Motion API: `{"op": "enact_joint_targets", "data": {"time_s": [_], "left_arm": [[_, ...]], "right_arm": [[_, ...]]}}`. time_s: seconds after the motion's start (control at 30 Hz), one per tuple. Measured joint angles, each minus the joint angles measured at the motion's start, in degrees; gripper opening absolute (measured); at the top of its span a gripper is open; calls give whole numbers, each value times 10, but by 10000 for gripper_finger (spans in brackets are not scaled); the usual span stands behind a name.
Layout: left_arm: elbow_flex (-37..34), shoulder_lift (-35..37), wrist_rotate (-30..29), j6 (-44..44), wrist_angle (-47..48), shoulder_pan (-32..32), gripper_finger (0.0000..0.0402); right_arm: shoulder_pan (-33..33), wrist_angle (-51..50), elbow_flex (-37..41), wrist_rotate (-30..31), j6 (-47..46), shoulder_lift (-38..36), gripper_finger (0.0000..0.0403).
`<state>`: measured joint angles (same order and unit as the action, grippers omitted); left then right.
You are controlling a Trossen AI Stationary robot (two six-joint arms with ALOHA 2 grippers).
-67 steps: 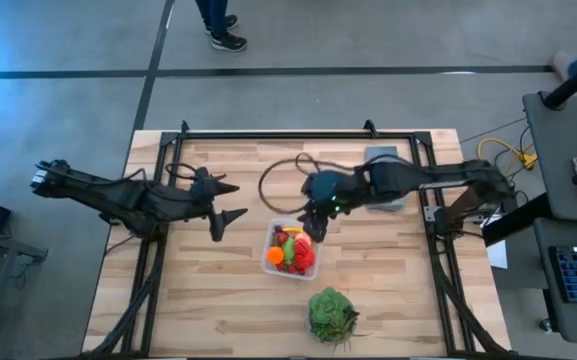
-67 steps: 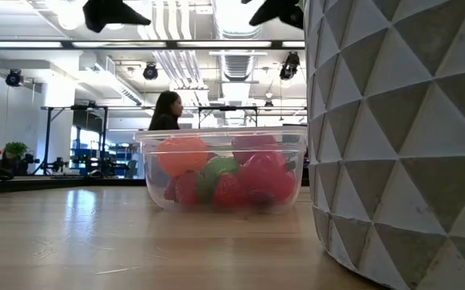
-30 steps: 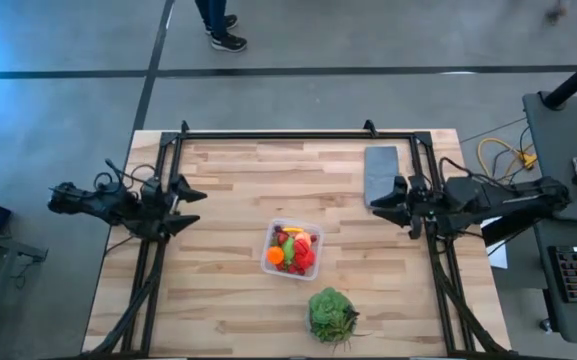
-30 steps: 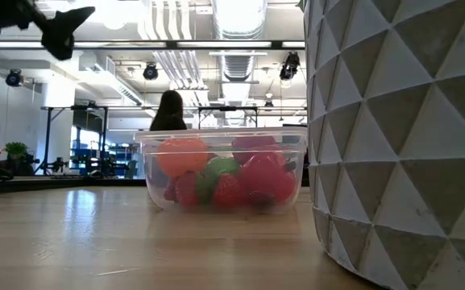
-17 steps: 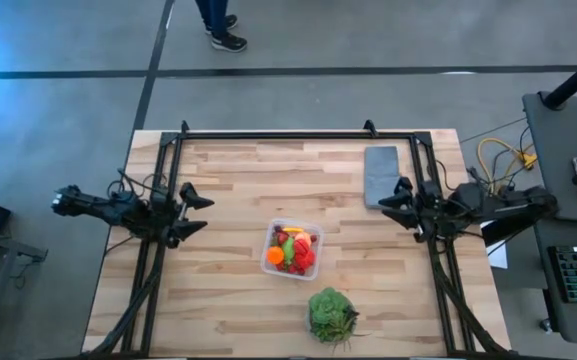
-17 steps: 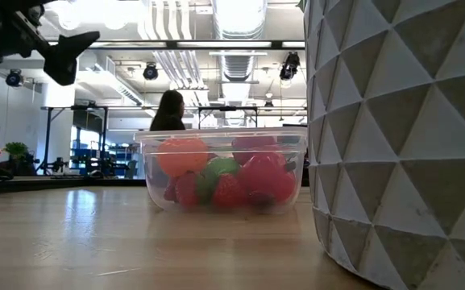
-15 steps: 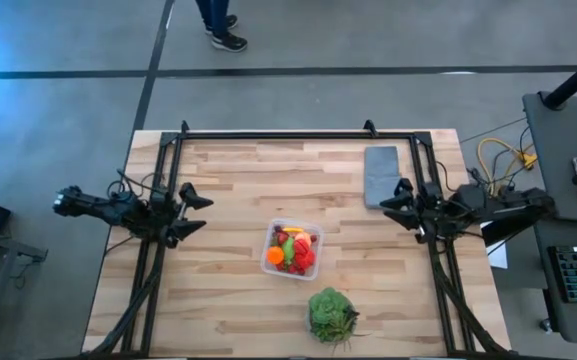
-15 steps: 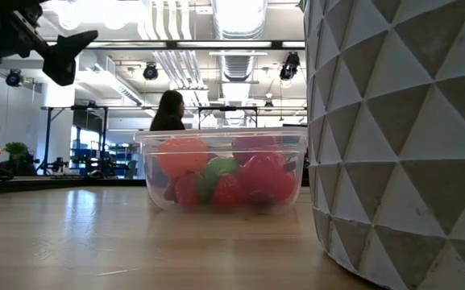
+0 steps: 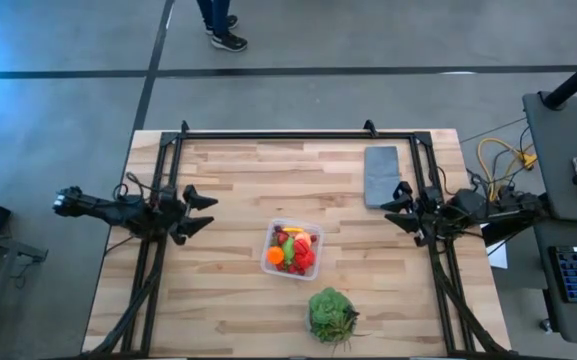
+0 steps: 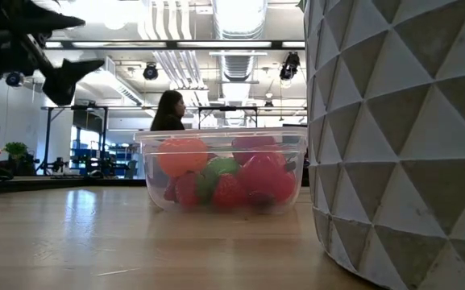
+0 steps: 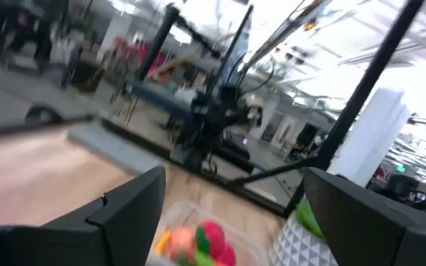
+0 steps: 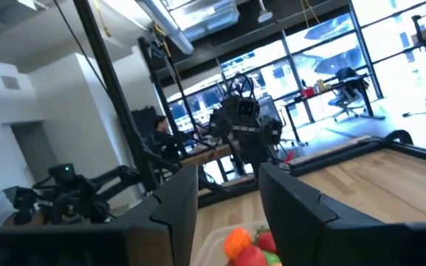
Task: Pick and placing Produce into tupperware
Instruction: Return to Home Position
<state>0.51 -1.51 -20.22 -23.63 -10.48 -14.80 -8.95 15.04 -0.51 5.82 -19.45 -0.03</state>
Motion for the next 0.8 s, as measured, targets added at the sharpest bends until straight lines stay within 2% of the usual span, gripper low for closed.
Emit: {"op": "enact_joint_targets", "data": {"time_s": [0.13, 0.27, 0.47, 0.8], "left_arm": [[0, -3, -1, -57, 68, 1, 309], [0, -11, -2, -58, 68, 1, 309], [-1, -17, -9, -42, 68, 2, 309], [-1, -25, -11, -44, 66, 2, 309]], "right_arm": [[0, -17, 0, 3, 2, 1, 137], [0, -29, 0, 10, 3, 2, 140], [0, -58, 0, 59, 2, 5, 140], [0, -65, 0, 62, 0, 6, 137]]}}
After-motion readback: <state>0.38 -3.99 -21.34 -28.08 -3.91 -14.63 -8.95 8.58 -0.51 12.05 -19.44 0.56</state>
